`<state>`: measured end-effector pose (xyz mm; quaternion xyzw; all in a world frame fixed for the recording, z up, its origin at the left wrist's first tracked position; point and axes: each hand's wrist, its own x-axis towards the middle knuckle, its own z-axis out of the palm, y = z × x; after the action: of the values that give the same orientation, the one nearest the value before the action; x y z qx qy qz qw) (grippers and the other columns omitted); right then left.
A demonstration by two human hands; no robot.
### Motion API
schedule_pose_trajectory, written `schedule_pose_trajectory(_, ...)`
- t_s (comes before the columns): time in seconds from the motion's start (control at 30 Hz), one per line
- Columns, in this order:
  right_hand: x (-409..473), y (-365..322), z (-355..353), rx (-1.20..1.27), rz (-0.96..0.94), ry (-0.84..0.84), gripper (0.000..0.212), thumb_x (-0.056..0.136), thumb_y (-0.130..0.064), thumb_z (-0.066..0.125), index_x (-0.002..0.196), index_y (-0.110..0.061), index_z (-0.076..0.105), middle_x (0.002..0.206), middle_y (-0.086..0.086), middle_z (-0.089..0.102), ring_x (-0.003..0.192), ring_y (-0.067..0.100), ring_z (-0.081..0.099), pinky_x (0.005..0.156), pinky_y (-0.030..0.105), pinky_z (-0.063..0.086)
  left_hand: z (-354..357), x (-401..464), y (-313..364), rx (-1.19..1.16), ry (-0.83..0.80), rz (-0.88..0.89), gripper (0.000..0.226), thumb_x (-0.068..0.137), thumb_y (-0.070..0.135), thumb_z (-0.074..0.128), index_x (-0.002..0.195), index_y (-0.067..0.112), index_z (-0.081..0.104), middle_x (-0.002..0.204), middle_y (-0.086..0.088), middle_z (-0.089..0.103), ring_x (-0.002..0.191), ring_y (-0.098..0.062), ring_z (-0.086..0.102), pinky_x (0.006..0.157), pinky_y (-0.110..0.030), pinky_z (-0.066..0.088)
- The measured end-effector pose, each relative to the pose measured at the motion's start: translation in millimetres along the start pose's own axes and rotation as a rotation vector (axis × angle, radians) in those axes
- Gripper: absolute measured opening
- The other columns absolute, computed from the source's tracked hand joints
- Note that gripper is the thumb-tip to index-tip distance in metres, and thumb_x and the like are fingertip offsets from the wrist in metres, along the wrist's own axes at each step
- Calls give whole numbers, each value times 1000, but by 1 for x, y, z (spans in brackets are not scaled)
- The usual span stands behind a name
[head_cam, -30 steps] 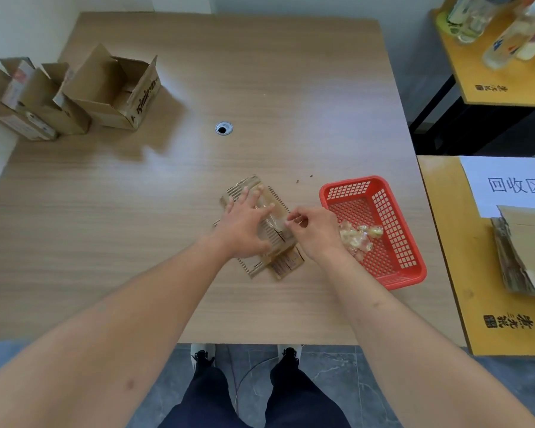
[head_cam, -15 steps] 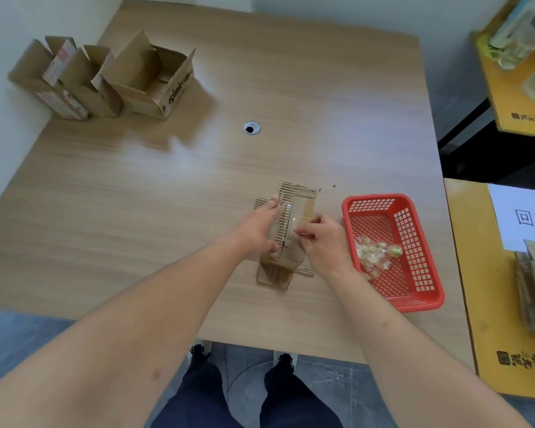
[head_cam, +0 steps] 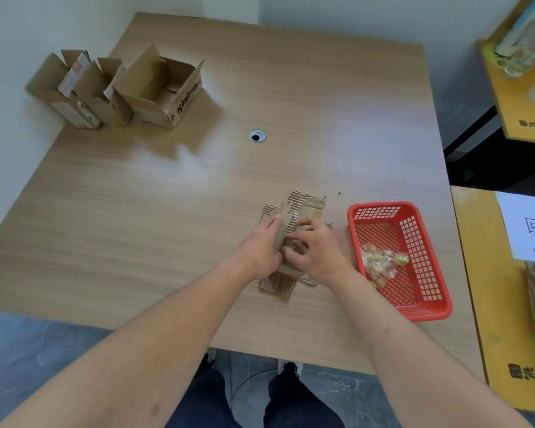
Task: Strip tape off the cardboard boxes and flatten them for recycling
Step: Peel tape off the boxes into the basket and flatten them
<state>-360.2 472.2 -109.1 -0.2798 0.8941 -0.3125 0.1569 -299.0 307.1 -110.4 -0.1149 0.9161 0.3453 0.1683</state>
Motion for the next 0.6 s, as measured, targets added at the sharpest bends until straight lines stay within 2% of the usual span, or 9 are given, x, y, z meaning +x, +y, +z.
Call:
schedule_pose_trajectory(0.1,1,3,0,-26,-36,23,25,84,-22,84,108,-23,80,107,-6,53,93,14,57,84,40,56,6,-4,-6,-11,-45,-16,87,99,29,61,163,23,1,171,-1,4,156,-23,12,126,-38,16)
schedule_pose_trajectory(0.17,2,2,2,-88,-85,57,15,88,-19,78,103,-24,81,99,-5,57,91,18,58,75,42,56,7,-5,-8,-11,-76,-54,84,103,33,55,162,31,-4,171,-2,-1,157,-29,2,127,-42,8)
schedule_pose_trajectory(0.23,3,-2,4,-150,-100,83,12,93,-18,71,101,-22,79,98,-4,62,91,20,60,72,37,52,5,-6,-8,-1,-108,-91,81,104,36,52,161,37,-7,171,-1,-5,156,-37,-4,127,-46,3)
schedule_pose_trajectory(0.3,7,-5,1,-96,18,168,11,95,-16,67,100,-19,77,98,-5,68,89,15,62,75,24,42,0,-8,-6,49,-132,-98,81,105,39,51,160,40,-8,170,2,-9,154,-41,-6,127,-49,4)
schedule_pose_trajectory(0.37,13,-4,-7,39,182,278,8,95,-15,69,100,-20,73,92,-7,71,84,10,64,75,21,44,-6,-10,-5,108,-143,-89,81,104,43,51,160,41,-8,170,5,-12,154,-39,-8,126,-54,8)
schedule_pose_trajectory(0.47,16,-1,-12,116,188,296,23,88,-13,78,104,-25,67,81,-11,68,71,8,66,71,26,56,-11,-17,1,240,-42,4,78,101,45,55,163,29,10,170,5,-8,156,-33,-5,126,-50,15)
schedule_pose_trajectory(0.53,13,0,-12,39,70,284,19,83,-6,79,91,-21,70,81,-6,69,73,14,65,74,36,57,-8,-20,11,287,44,86,75,96,51,60,158,19,33,171,0,2,157,-28,4,126,-43,17)
schedule_pose_trajectory(0.6,12,7,-9,-52,-53,266,13,82,-2,79,86,-14,75,88,1,70,81,21,65,77,42,56,-3,-22,21,315,62,85,85,89,62,63,154,13,41,170,-5,10,156,-26,10,126,-39,13)
